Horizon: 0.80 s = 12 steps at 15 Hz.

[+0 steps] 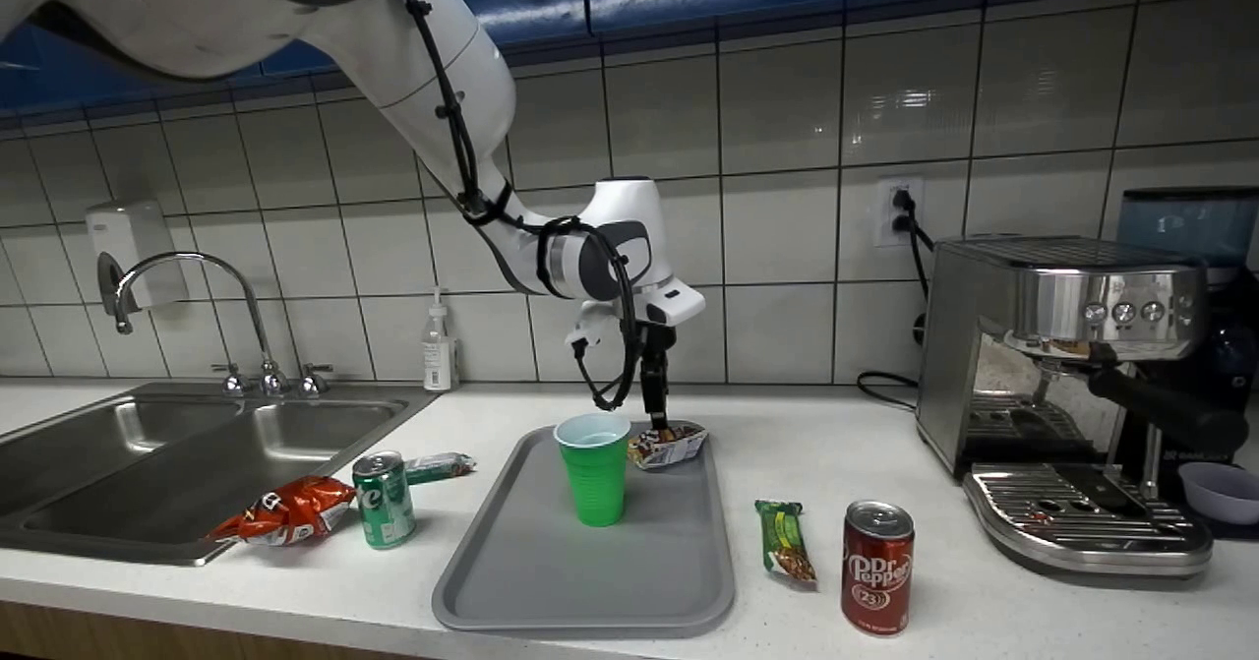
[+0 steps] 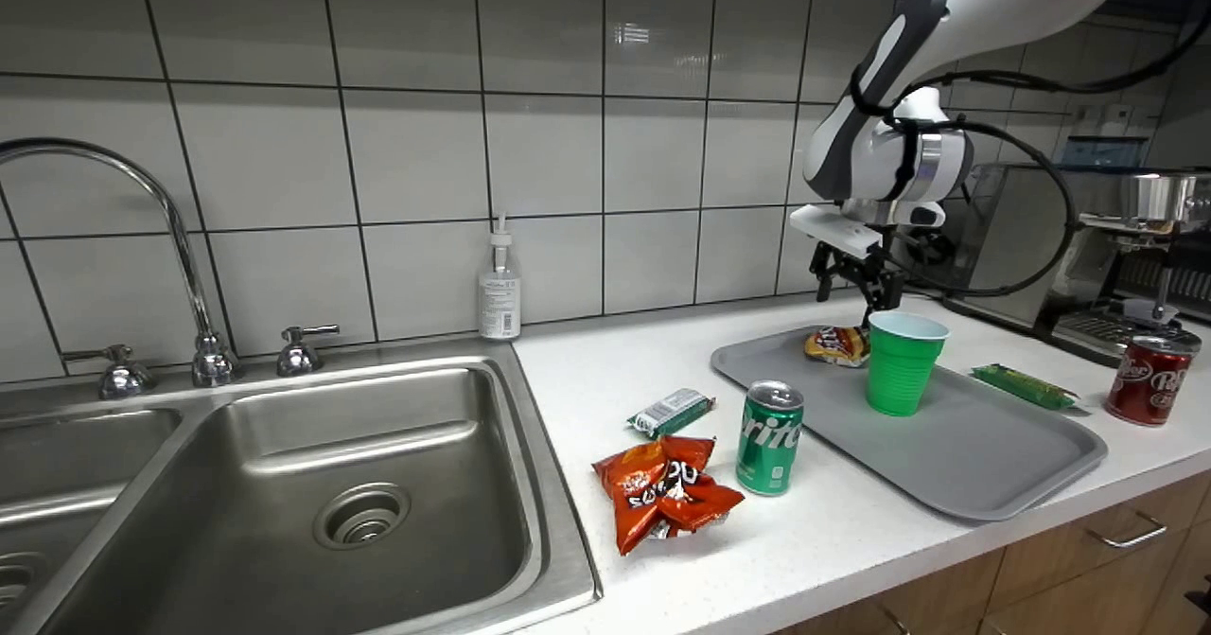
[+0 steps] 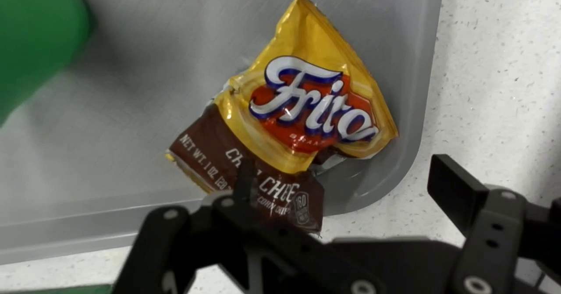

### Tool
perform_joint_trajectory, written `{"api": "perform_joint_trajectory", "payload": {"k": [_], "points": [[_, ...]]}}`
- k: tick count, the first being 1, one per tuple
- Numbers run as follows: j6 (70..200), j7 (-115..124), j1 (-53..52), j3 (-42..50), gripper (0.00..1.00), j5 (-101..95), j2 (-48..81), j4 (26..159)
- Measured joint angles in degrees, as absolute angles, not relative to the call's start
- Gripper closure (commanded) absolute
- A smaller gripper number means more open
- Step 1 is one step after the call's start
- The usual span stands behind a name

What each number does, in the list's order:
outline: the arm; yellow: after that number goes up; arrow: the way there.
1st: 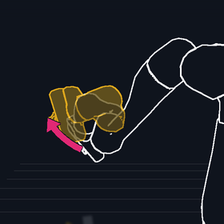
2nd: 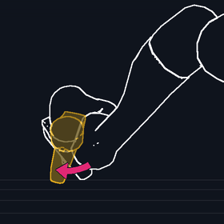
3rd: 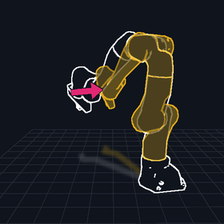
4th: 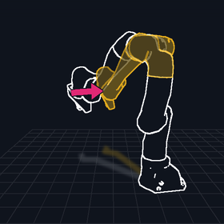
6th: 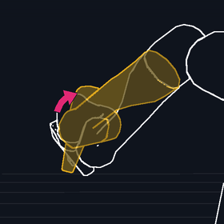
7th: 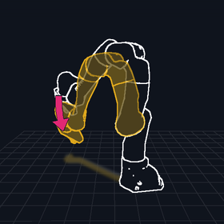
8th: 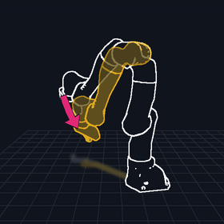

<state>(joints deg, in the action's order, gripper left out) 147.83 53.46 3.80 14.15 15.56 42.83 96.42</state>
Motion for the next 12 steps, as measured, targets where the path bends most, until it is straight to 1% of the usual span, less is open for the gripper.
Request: {"api": "perform_joint_trajectory", "payload": {"k": [12], "points": [[146.3, 54.0, 4.7, 14.2, 0.0, 15.6, 45.3, 94.4]]}}
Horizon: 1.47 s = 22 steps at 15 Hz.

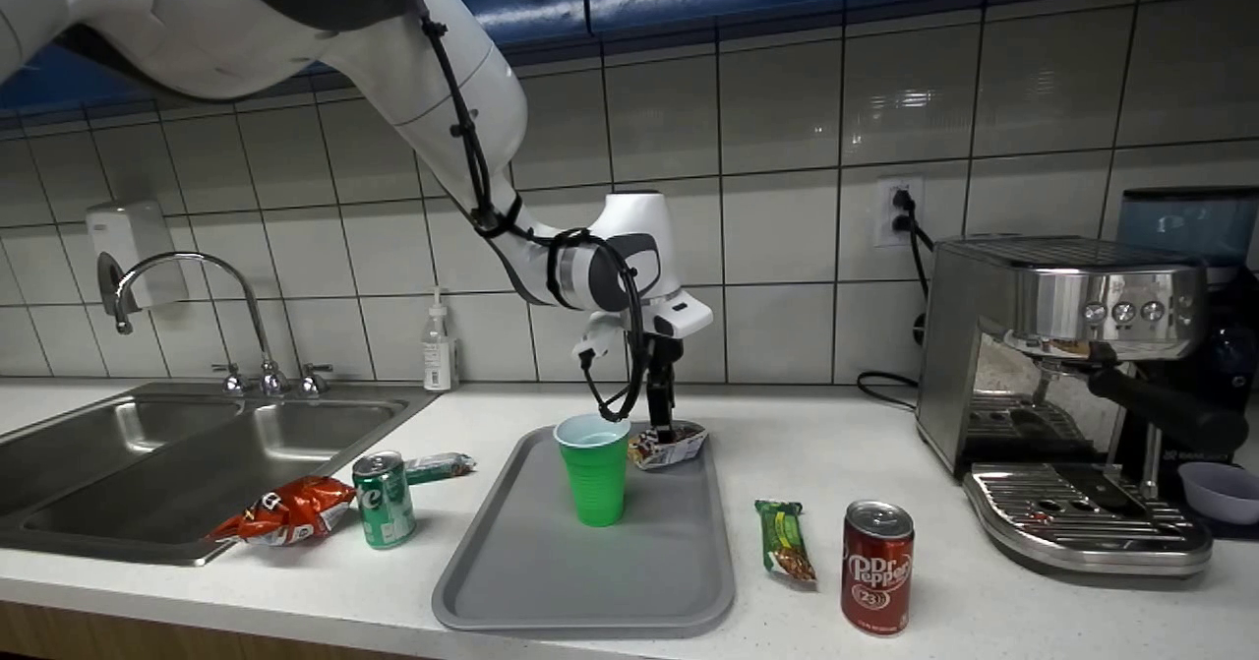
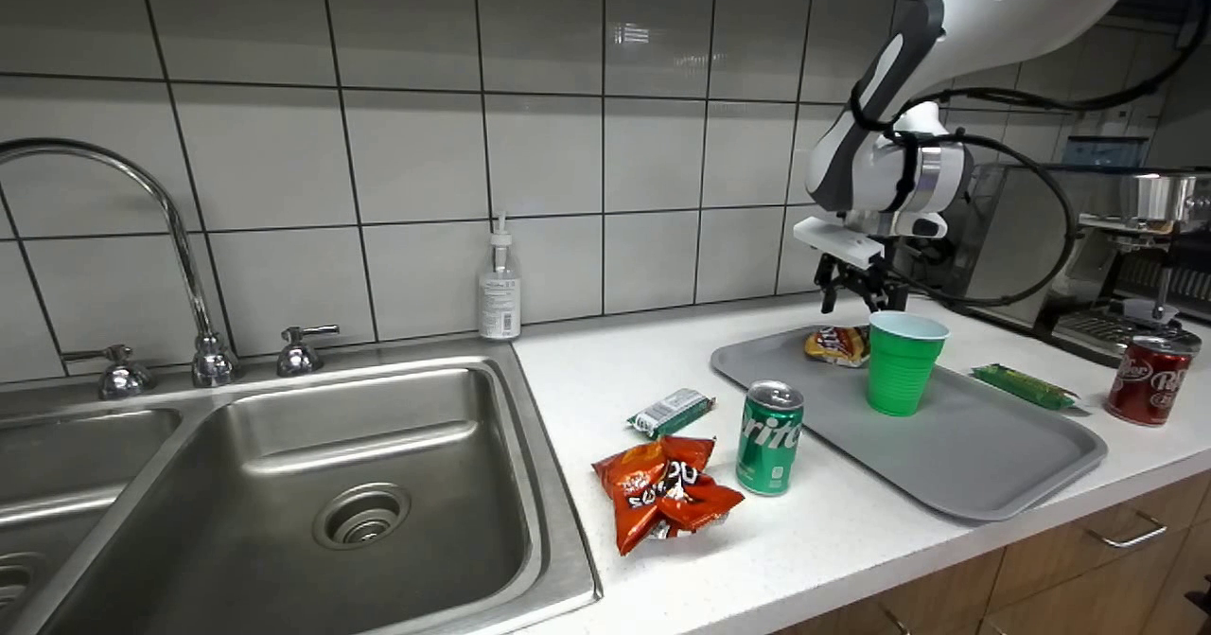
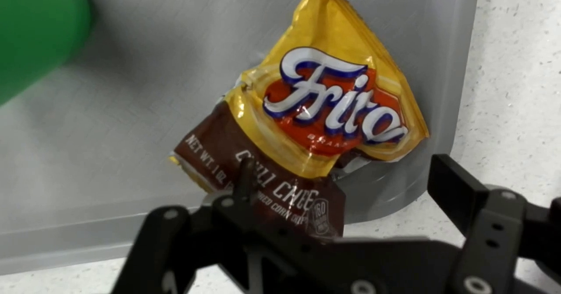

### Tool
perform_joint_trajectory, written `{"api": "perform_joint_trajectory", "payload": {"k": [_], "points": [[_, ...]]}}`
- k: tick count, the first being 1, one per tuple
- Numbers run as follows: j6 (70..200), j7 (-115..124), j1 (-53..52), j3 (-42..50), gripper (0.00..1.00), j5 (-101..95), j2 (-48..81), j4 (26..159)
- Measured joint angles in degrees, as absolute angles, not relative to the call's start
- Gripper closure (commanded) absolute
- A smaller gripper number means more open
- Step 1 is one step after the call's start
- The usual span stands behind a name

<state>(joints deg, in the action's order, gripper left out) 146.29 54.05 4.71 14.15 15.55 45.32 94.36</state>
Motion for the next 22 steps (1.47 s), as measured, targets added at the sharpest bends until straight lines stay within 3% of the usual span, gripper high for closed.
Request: {"api": "perform_joint_trajectory", "payload": {"k": [1, 2, 10, 12, 22], "points": [[146.2, 54.0, 4.7, 14.2, 0.18, 15.6, 45.3, 94.2], [146.2, 54.0, 4.7, 14.2, 0.26, 15.5, 45.3, 94.0], [146.1, 54.0, 4.7, 14.1, 0.88, 15.5, 45.3, 93.4], [146.1, 54.0, 4.7, 14.1, 1.0, 15.4, 45.3, 93.4], [146.0, 54.0, 4.7, 14.1, 1.0, 15.4, 45.3, 93.1]]}}
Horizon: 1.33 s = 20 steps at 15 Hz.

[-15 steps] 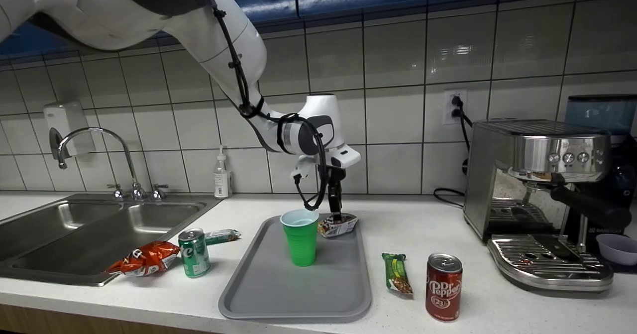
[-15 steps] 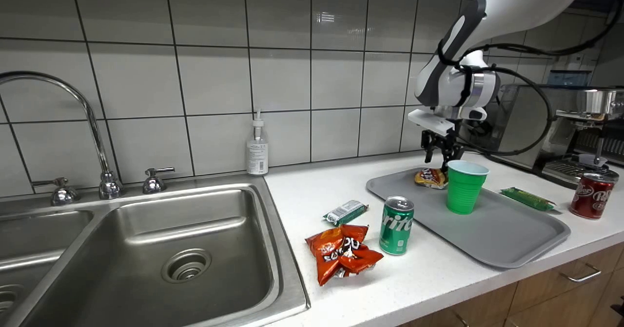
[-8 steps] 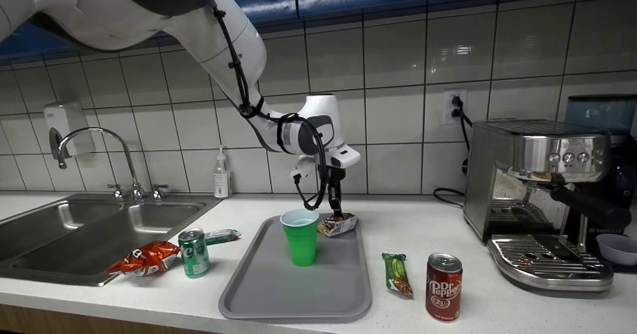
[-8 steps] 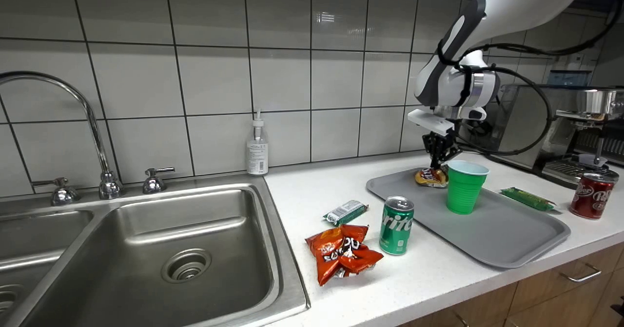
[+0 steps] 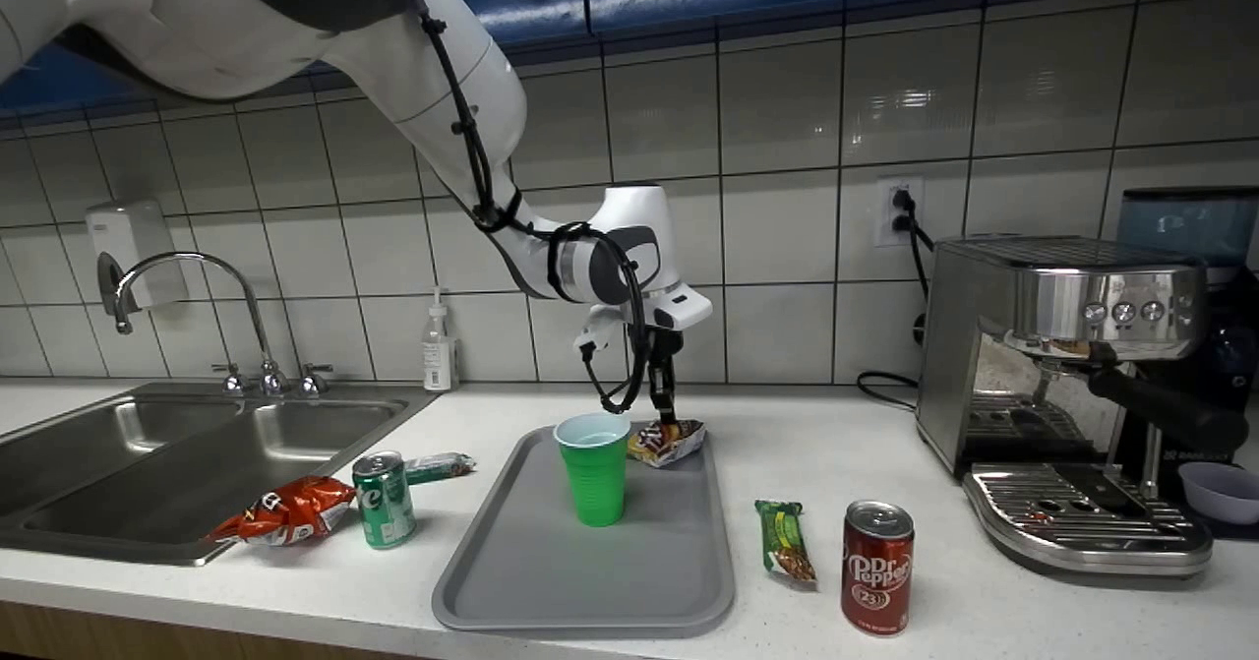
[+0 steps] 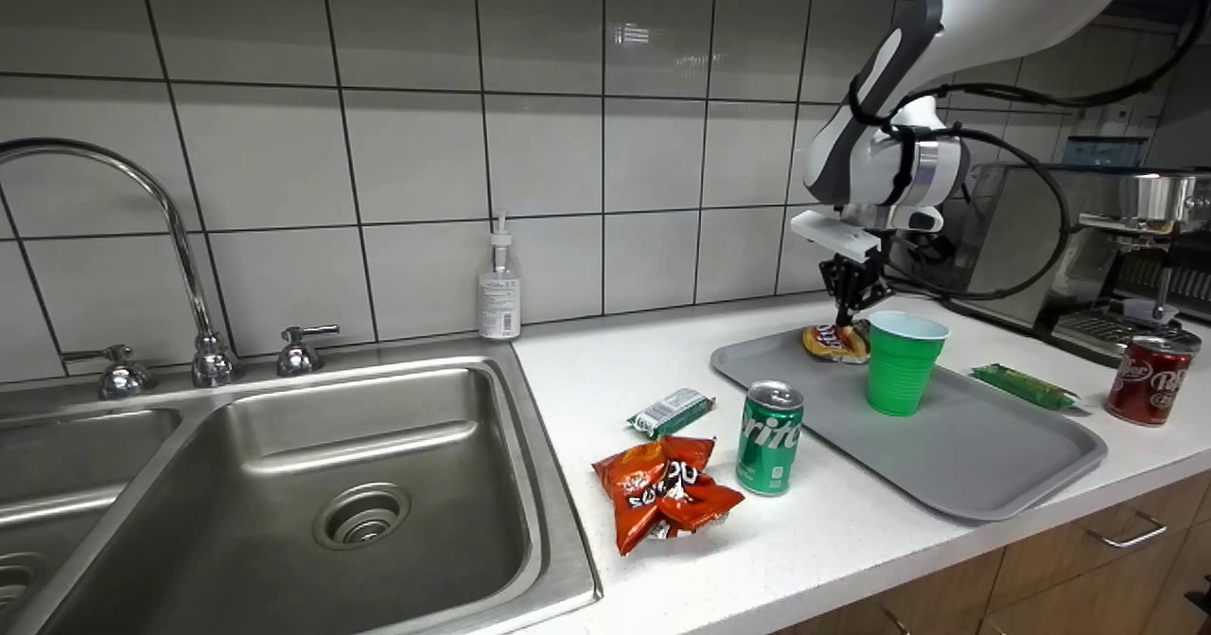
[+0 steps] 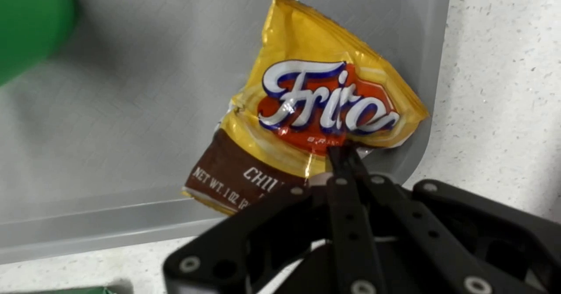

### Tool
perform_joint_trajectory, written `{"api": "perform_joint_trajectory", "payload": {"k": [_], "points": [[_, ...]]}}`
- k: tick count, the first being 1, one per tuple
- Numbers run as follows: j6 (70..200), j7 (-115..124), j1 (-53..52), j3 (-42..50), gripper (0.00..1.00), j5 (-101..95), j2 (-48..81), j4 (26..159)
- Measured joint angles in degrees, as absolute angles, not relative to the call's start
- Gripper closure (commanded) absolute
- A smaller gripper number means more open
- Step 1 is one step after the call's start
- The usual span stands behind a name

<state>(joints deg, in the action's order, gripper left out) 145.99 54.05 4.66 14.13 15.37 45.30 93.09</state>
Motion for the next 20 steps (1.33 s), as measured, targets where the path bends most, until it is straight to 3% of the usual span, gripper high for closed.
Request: {"api": "perform_joint_trajectory", "payload": {"k": [20], "points": [[146.1, 54.4, 7.8, 18.2, 1.0, 15.4, 43.3, 90.2]]}}
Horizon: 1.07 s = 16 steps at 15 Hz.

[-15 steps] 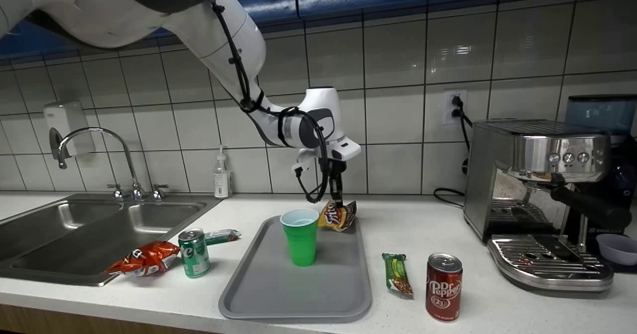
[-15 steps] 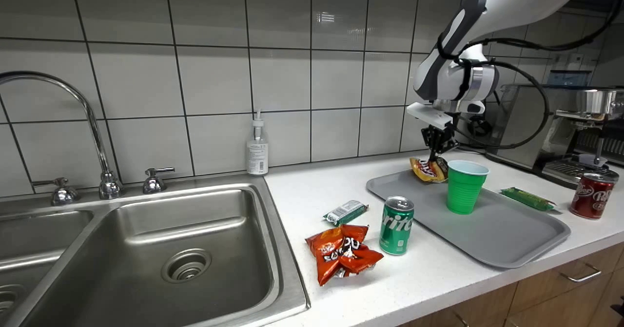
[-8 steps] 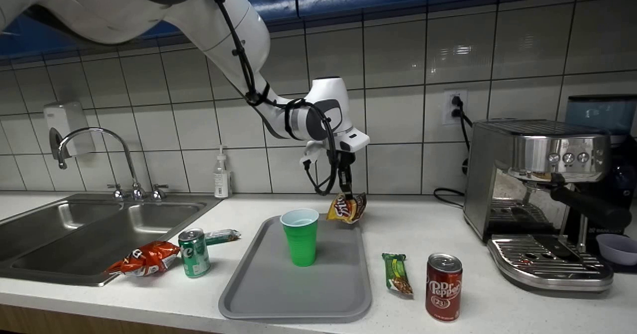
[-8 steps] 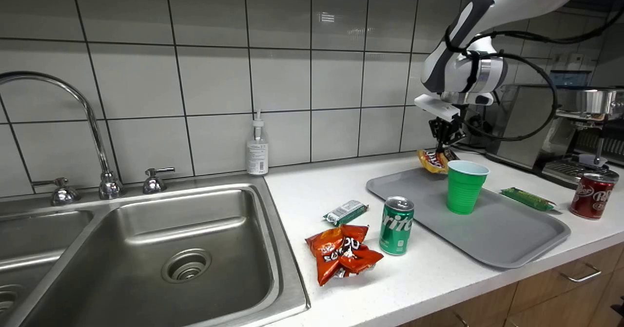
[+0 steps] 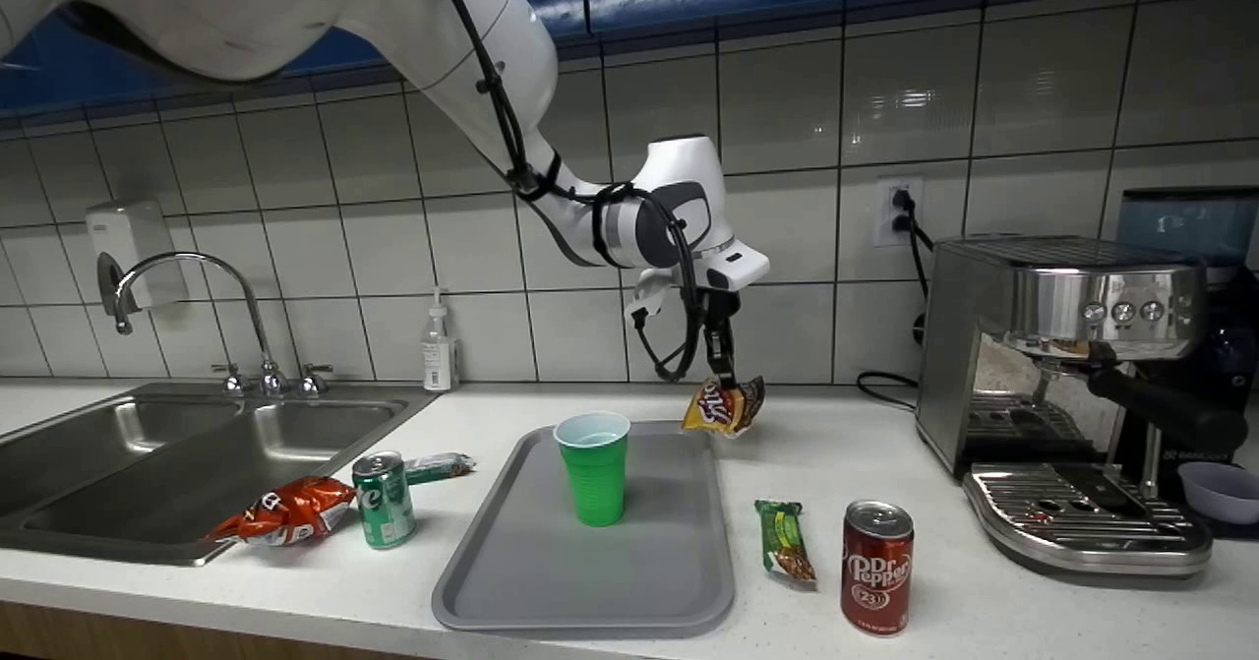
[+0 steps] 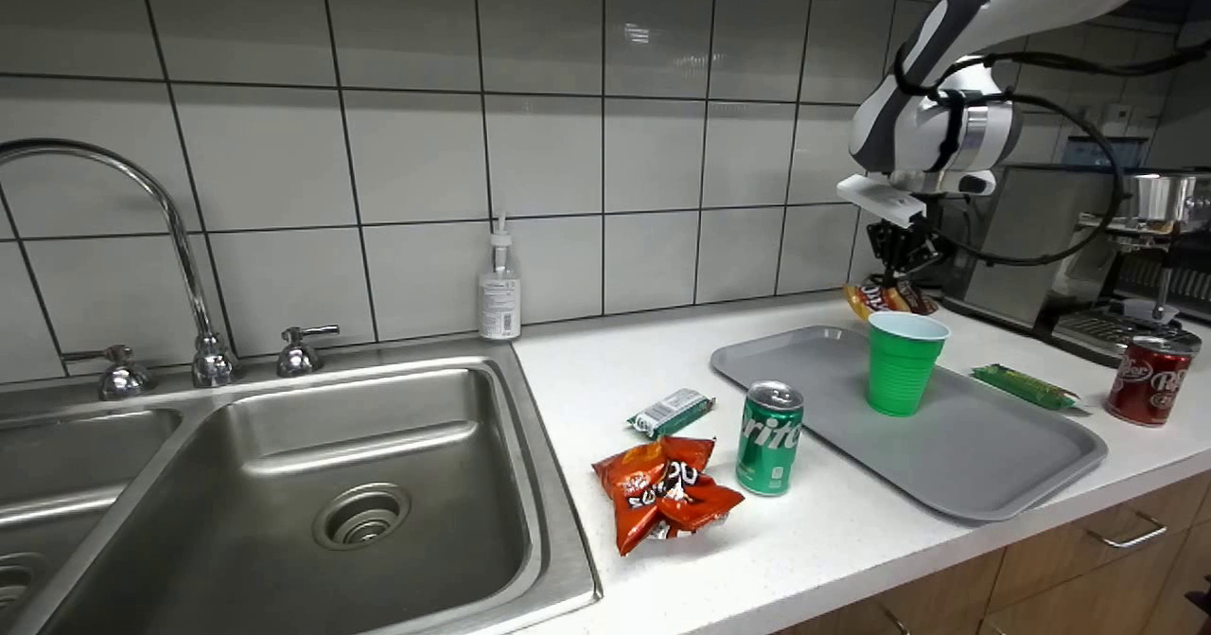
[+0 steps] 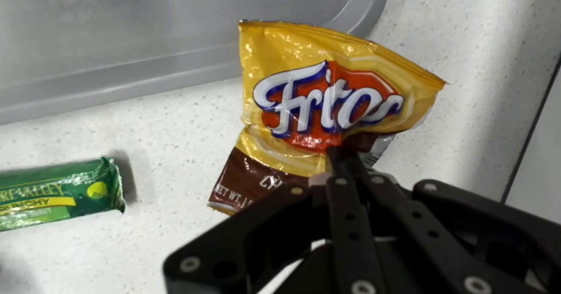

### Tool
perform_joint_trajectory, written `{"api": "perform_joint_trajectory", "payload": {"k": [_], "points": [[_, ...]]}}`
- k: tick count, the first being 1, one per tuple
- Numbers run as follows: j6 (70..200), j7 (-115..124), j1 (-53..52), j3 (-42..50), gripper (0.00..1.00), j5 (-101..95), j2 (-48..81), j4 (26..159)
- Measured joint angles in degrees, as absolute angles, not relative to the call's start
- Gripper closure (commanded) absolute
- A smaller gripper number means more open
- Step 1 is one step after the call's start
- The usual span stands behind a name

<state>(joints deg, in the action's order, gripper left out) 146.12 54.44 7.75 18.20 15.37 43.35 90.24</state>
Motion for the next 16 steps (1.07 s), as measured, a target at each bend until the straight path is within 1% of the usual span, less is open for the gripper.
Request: {"api": "perform_joint_trajectory", "payload": {"k": [12, 13, 14, 16], "points": [[146.1, 57.0, 11.1, 20.9, 1.0, 15.4, 43.3, 90.0], [146.1, 57.2, 11.3, 20.9, 0.74, 15.4, 43.3, 90.0], [146.1, 57.2, 11.3, 20.9, 0.73, 15.4, 43.3, 90.0], [146.1, 57.6, 11.4, 20.9, 0.6, 15.4, 43.3, 90.0]]}}
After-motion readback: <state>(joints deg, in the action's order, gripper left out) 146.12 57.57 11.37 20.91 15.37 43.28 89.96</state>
